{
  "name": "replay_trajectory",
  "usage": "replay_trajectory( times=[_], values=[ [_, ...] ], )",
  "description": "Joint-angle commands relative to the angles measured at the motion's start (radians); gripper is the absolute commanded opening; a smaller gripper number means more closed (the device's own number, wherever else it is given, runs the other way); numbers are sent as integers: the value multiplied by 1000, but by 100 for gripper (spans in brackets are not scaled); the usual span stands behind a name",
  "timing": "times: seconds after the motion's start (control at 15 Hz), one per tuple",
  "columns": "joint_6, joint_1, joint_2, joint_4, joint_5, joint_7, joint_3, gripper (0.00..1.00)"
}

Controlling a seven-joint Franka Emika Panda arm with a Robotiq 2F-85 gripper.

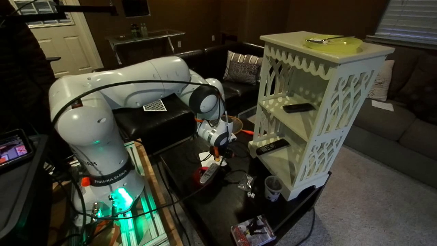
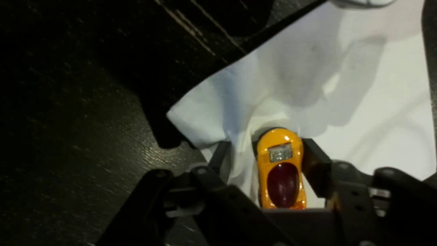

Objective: Put the red and yellow object inside the red cup on the left.

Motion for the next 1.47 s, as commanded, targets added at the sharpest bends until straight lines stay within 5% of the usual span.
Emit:
replay_trajectory(
  times=[0.0,0.07,0.13,0.2,0.6,0.8,1.0,1.4],
  values=[
    [2,23,16,25,-26,30,-12,26],
    [0,27,13,22,-25,35,-17,20],
    [-2,30,7,16,-23,43,-24,64],
    [1,39,0,10,-21,58,-36,64],
    [99,136,-71,-81,0,152,-133,100],
    [120,155,-107,-128,-34,170,-128,100],
    [81,96,-120,-156,-62,90,-49,100],
    [92,76,-105,-144,-70,86,-59,100]
  ],
)
